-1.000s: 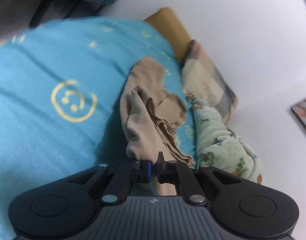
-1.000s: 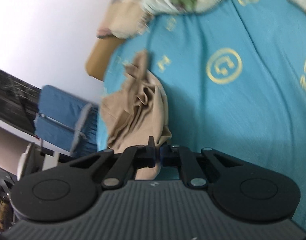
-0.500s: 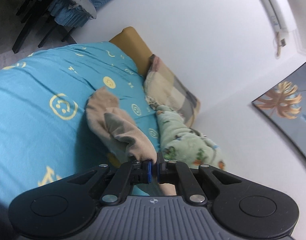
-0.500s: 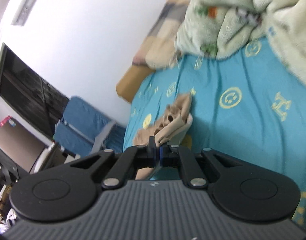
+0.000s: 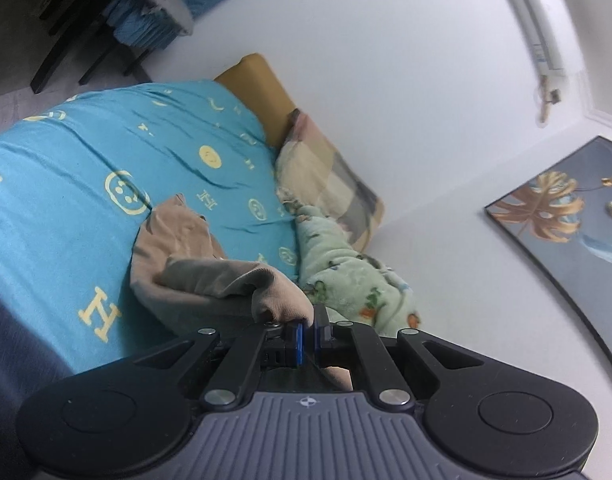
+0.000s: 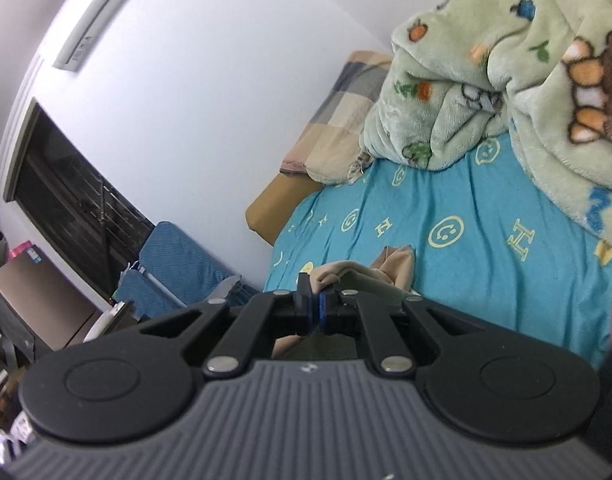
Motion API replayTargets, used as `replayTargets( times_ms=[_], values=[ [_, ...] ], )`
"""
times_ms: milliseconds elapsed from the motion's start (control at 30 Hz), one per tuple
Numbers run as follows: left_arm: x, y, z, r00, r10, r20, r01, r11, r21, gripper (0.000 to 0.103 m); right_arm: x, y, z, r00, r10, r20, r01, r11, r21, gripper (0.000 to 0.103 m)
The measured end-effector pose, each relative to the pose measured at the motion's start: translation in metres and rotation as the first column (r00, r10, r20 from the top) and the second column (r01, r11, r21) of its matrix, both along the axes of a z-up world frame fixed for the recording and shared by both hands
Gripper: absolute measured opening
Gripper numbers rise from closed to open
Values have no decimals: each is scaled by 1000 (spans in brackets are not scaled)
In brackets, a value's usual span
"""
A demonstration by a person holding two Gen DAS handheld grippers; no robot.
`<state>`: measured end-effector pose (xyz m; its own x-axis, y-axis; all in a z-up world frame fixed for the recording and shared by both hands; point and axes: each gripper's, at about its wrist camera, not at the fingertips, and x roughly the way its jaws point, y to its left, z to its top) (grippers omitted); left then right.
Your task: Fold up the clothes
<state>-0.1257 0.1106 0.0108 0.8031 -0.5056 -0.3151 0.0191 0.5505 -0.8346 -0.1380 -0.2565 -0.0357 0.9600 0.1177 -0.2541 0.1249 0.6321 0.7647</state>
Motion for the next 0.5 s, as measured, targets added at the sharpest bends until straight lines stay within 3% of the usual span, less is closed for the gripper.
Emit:
replayTargets(
  times_ms=[233,300,500],
  values=[
    [114,-9,9,993,14,-115,-6,998,69,6,103,-7,14,990,46,-134,-38,997,60,7],
    [145,-15,9,992,8,-124,4,995,103,6,135,-7,13,986,51,-160,-49,999,17,7],
    [213,-22,-34,995,-21,-96,36,987,159,6,202,-23,-34,976,98,-195,-86,994,72,7]
  ],
)
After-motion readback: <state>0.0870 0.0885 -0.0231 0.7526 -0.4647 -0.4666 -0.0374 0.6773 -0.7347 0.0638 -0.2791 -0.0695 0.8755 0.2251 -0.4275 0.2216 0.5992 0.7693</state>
